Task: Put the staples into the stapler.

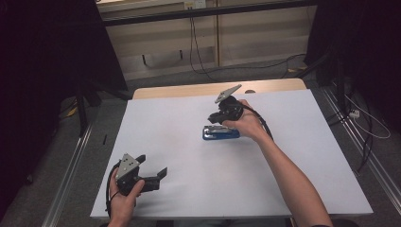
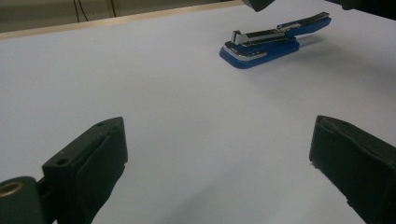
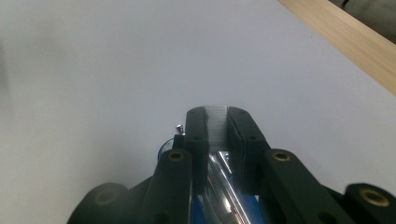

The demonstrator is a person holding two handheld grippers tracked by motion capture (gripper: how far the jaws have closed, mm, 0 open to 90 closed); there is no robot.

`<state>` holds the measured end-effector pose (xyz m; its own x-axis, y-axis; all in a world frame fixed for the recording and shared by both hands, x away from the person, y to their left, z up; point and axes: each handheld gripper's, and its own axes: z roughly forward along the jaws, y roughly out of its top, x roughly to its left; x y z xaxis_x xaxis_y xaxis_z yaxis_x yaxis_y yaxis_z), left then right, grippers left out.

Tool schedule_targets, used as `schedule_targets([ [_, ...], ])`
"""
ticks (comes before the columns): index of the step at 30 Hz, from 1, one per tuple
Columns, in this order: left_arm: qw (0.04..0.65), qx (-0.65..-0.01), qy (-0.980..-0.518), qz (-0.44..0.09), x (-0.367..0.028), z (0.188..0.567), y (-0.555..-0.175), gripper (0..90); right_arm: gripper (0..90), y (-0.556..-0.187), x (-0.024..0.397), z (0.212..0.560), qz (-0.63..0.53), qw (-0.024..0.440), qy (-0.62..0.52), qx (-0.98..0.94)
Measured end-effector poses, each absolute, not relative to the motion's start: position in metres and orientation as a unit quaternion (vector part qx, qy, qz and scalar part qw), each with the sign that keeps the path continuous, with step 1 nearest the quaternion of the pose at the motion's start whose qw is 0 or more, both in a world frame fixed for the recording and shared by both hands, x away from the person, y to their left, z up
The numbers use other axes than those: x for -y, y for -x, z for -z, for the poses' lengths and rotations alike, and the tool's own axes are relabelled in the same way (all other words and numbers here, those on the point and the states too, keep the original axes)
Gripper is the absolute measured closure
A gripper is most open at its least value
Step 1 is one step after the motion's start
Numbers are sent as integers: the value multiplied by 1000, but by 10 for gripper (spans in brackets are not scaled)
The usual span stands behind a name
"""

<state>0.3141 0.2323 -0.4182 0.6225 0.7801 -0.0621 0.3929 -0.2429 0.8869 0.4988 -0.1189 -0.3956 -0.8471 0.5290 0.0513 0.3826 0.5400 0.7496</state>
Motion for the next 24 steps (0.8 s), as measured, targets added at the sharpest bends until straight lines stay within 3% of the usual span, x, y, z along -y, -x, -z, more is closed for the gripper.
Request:
schedule_targets([
  [24,479,-388,-761,-205,-233,418,-315,45,792,-505,118,397,-382,107,-205,-895],
])
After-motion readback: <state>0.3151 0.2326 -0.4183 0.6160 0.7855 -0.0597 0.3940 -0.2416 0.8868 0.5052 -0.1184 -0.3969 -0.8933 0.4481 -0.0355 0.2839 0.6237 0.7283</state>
